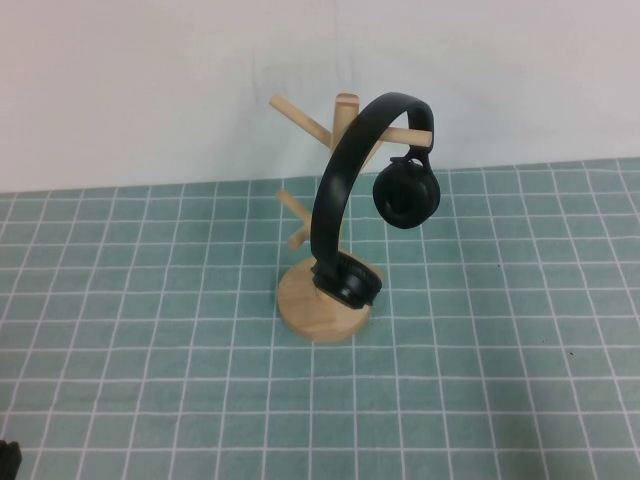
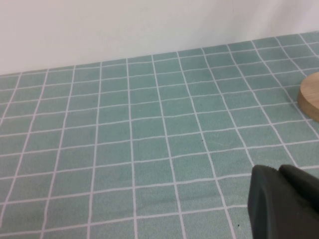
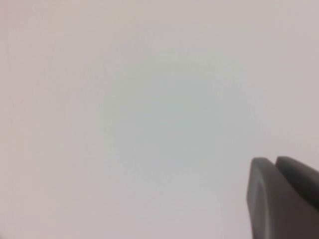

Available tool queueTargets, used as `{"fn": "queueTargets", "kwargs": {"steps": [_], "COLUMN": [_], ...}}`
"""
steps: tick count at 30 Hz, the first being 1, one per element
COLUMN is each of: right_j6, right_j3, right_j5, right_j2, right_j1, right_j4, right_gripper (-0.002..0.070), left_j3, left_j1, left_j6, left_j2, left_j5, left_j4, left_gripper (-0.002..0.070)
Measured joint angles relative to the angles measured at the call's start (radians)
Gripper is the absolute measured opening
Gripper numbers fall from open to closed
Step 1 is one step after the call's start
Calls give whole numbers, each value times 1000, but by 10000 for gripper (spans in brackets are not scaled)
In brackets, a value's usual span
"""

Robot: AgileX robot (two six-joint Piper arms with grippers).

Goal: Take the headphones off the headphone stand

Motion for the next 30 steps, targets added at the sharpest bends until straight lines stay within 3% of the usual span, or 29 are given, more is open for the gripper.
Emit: {"fn": "queueTargets", "kwargs": {"steps": [9,14,17,22,26,30], "right_j6": [94,205,302,389,397,385], "right_j3": [0,-103,-263,-578,-664,-666], "right_j5": [-328,-332,-163,310,585,727], "right_j2": [-8,-8,-8,98,252,400], "right_j1": [0,0,0,0,0,0], "right_j4": [2,-55,-123,-162,-165,-185], "right_gripper": [-6,-6,-6,-6,-6,-6], "left_j3": [0,0,0,0,0,0], "left_j1": [0,0,0,0,0,0], "left_j6": [0,0,0,0,0,0], "left_j2": [0,0,0,0,0,0], "left_j5": [0,0,0,0,0,0], "left_j4": [0,0,0,0,0,0], "left_gripper": [-6,-6,-6,-6,-6,-6]}}
